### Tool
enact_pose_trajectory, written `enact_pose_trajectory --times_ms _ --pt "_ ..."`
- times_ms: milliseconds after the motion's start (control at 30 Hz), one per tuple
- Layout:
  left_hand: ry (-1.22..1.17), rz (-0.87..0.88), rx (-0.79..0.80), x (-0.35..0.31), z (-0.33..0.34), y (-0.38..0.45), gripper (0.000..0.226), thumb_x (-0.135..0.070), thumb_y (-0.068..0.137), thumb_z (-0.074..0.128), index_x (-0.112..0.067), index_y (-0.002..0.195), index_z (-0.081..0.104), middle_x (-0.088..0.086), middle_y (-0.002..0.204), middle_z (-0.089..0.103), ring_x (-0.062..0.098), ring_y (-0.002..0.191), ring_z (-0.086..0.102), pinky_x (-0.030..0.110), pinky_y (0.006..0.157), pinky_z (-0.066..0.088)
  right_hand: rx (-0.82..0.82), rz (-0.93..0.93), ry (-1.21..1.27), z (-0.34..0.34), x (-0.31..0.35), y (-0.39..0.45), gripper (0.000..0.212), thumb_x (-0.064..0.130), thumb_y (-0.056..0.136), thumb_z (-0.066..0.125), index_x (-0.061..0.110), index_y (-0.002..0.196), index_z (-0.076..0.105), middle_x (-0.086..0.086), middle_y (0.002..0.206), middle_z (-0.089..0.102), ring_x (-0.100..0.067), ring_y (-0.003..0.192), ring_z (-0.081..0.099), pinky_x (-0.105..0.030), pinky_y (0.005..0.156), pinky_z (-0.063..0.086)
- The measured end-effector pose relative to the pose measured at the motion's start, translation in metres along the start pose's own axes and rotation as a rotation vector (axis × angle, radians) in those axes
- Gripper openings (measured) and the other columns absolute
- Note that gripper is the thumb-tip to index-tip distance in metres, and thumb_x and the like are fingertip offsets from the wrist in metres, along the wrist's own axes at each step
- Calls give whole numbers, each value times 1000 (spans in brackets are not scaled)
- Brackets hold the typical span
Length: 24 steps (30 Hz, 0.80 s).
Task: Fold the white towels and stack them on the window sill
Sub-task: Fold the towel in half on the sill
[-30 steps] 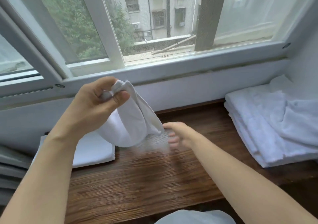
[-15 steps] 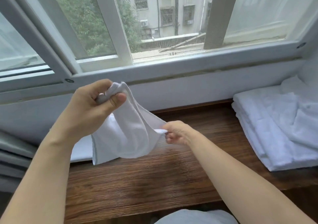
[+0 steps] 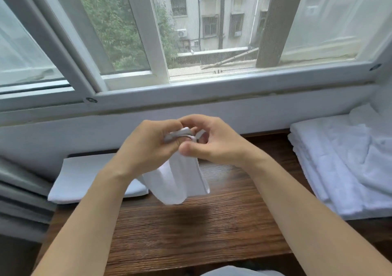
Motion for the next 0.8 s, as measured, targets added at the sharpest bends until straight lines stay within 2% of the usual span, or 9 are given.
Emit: enact_pose_trajectory --times_ms 67,133,267,300,367,400,500,667,800 --pt "1 28 14 -3 2 1 6 -23 89 77 -28 91 75 -22 69 65 2 63 55 16 58 38 -57 -34 -27 5 0 4 29 24 86 84 16 113 75 -1 96 79 -27 80 72 -46 79 60" --pt "0 51 17 -4 4 1 10 -21 89 77 -30 88 74 -23 68 63 3 62 55 15 57 37 -63 -24 -11 2 -4 4 28 27 86 82 18 113 78 -13 96 78 -36 76 66 -54 79 59" --pt "-63 53 -10 -3 5 1 26 -38 90 76 -19 76 65 -4 62 55 12 58 40 28 55 35 -3 25 -28 -5 -5 -2 25 4 91 77 12 114 78 11 79 72 0 62 54 -19 63 45" --pt "-66 45 -20 -2 5 1 29 -39 91 75 -15 78 66 -1 63 55 13 59 39 31 55 36 -41 26 -36 -7 -5 -3 25 1 91 76 11 113 77 13 78 72 0 58 58 -16 59 46" --pt "-89 27 -43 0 2 2 30 -37 93 73 -12 79 64 2 65 56 12 59 42 33 56 38 -148 28 -24 -8 -3 -5 27 3 91 76 17 113 71 4 83 76 -18 56 66 -32 49 52" --pt "-117 26 -51 0 0 2 29 -36 95 71 -14 79 62 4 67 58 15 60 46 36 58 41 -209 35 -1 -8 -4 -7 27 6 92 77 21 111 65 -2 85 76 -28 53 66 -33 43 49" --pt "-174 29 -73 -1 -6 3 25 -37 99 66 -20 80 62 5 73 63 28 68 56 46 62 49 -402 -39 -8 -9 -5 -12 24 12 93 79 21 94 57 -5 88 72 -26 44 61 -28 39 43" --pt "-100 55 -86 -4 -9 2 27 -40 105 52 -19 95 67 8 75 63 27 69 56 50 65 49 -506 -132 -4 -11 1 -15 11 15 92 76 18 91 66 10 81 70 -38 44 49 -53 42 42" --pt "-138 44 -83 -6 -8 1 31 -32 108 50 -17 85 66 5 64 51 21 60 45 40 57 40 -464 -140 -32 -10 10 -13 17 7 92 78 19 89 66 23 69 63 -35 45 44 -52 46 43"
Point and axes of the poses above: each hand's wrist, its own y-axis towards the middle knuckle, its own z-axis out of the palm, x = y × z, the point moved 6 cm from there along y, towards the middle knuckle
